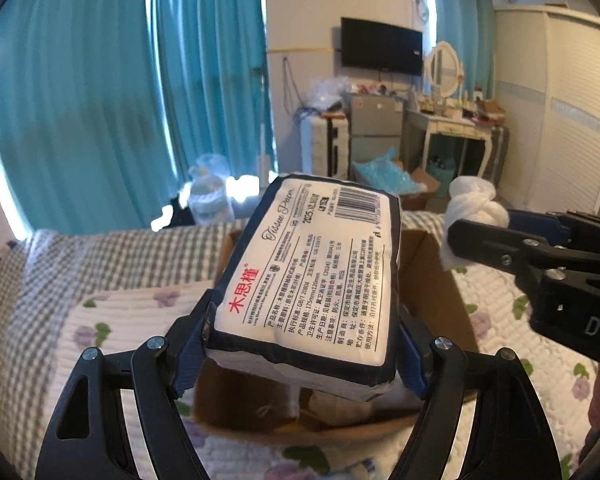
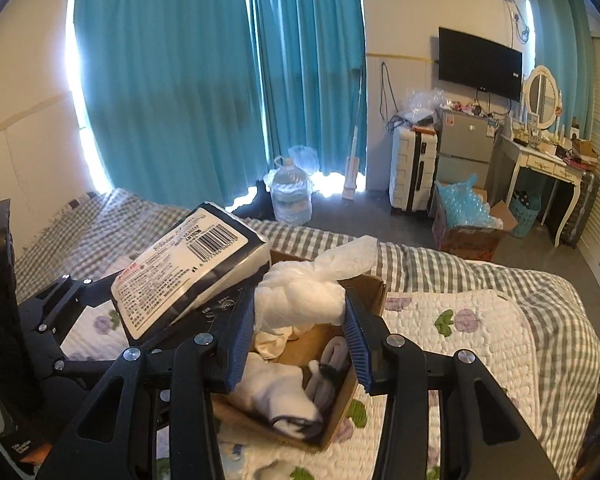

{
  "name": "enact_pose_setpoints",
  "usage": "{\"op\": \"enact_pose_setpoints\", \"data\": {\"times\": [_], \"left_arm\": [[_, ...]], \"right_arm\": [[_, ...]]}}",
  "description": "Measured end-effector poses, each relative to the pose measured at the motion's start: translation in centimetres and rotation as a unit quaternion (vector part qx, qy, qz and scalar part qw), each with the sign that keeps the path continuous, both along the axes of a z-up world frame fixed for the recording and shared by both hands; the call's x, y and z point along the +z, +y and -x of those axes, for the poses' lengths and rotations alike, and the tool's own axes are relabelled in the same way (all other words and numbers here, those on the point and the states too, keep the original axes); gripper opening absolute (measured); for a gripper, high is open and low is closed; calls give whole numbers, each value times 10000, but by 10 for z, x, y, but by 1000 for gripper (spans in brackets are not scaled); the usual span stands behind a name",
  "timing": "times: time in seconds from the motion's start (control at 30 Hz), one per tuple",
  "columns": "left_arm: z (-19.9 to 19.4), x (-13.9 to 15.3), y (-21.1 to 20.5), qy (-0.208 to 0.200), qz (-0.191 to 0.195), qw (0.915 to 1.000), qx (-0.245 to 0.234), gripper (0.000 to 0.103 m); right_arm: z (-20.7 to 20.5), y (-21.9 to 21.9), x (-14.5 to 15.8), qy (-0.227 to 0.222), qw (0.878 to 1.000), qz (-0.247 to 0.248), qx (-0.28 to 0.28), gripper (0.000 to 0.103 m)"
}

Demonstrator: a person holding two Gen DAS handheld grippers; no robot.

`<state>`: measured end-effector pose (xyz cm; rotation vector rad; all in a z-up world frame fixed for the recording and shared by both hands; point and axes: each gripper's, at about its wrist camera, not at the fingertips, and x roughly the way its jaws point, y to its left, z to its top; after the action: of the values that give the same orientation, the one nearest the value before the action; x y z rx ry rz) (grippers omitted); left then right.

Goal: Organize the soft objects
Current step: 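Lower the tissue pack and sock roll into the box and release both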

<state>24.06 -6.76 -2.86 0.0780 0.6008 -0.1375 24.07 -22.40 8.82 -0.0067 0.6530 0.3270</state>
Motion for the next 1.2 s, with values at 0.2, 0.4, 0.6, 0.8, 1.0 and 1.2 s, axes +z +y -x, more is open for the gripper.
{"op": "enact_pose_setpoints", "data": {"times": [0.2, 0.4, 0.6, 0.8, 1.0, 1.2], "left_arm": [[-13, -11, -13, 34, -21, 9996, -268, 87], [-14, -14, -10, 106, -31, 9999, -132, 87], [1, 2, 0, 12, -63, 9999, -79, 87], [29, 36, 9, -305, -265, 9991, 90, 87], [76, 88, 21, -773, -202, 9965, 229, 97], [131, 134, 34, -1259, -73, 9914, 341, 103]], "right_arm": [[-33, 1, -29, 255, 9996, -95, 100, 42], [-53, 7, -45, 433, 9988, -233, 84, 46], [-48, 4, -43, 394, 9989, -199, -126, 82], [-25, -5, -10, 200, 9993, -152, -288, 84], [22, -15, 49, -253, 9985, -77, -483, 91], [79, -24, 107, -645, 9964, -3, -554, 98]]}}
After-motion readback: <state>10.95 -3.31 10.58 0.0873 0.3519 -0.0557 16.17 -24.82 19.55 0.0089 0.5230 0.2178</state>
